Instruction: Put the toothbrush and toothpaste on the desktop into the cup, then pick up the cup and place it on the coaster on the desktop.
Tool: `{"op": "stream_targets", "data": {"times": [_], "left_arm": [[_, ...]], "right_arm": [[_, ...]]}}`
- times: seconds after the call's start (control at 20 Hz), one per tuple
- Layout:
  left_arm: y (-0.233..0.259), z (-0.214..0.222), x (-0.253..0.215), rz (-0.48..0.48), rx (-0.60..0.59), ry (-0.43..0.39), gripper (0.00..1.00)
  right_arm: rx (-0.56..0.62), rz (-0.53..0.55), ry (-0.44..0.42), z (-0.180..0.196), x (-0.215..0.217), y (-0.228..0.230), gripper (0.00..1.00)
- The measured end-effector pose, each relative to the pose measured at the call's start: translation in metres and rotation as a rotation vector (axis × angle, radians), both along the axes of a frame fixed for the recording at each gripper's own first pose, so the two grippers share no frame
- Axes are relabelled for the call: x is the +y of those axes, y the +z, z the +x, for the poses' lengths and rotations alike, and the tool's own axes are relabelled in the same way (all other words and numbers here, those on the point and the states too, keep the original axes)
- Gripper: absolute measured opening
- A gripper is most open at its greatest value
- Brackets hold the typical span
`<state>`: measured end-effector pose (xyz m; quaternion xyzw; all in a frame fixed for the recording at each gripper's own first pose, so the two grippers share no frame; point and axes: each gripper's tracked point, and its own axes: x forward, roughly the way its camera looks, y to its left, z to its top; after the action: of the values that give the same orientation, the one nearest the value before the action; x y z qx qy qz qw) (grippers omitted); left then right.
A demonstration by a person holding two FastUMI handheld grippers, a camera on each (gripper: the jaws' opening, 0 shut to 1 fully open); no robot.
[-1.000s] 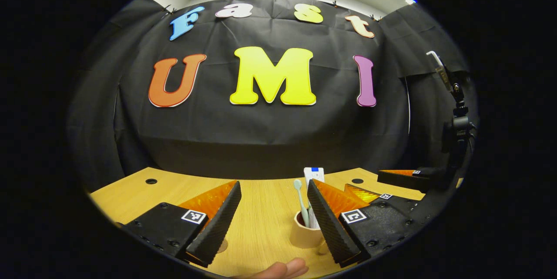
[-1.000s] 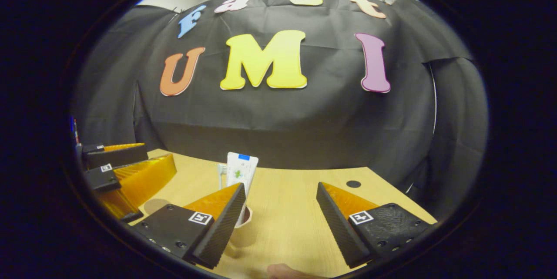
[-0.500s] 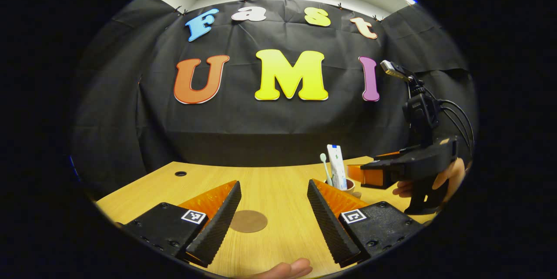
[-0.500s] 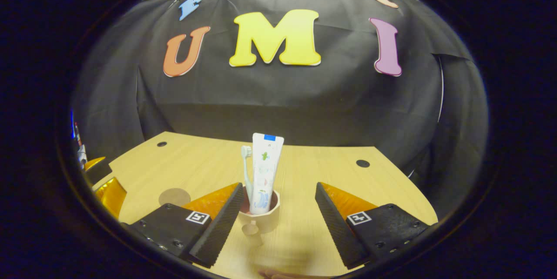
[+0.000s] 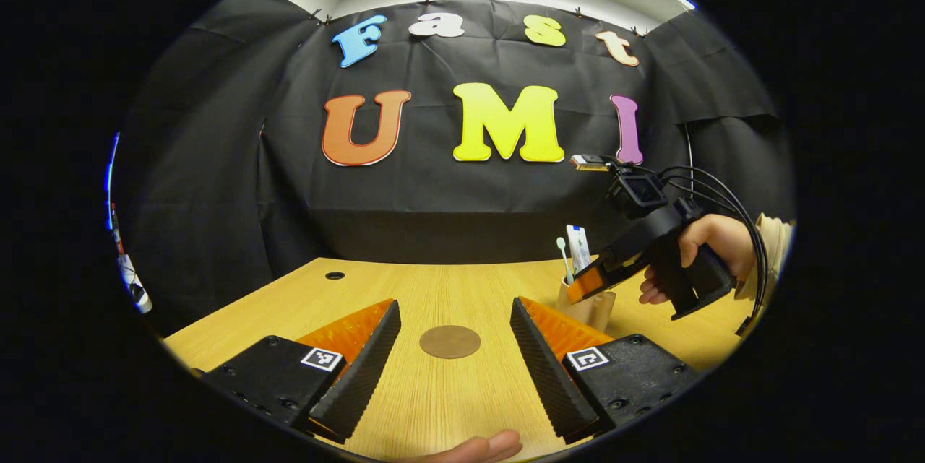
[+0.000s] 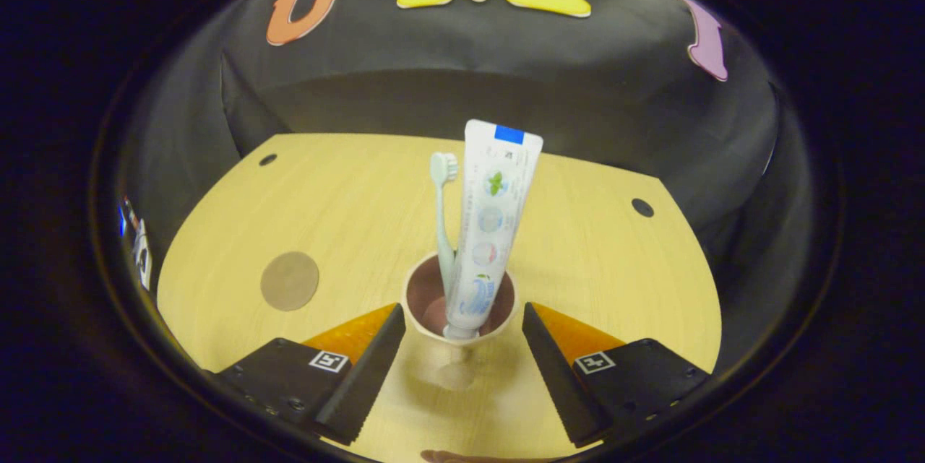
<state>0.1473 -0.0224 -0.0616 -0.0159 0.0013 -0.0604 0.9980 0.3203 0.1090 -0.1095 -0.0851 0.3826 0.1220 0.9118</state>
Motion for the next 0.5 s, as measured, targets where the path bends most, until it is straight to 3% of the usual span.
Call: {"op": "stream_targets", "data": {"times": [0.35,0.45,0.5], "left_arm": [[-0.011,-0.002,0.01,0.006,0.034,0.015,0.96],[-0.012,-0.003,0.01,0.006,0.038,0.013,0.96],[-0.014,-0.002,0.009,0.005,0.044,0.011,0.97]], "right_arm": [[0.285,-0.116,-0.02,-0.006,-0.003,-0.05,0.96],[0.34,-0.126,-0.027,-0.01,-0.004,-0.06,0.93],[0.348,-0.116,-0.025,-0.009,-0.001,-0.059,0.86]]}}
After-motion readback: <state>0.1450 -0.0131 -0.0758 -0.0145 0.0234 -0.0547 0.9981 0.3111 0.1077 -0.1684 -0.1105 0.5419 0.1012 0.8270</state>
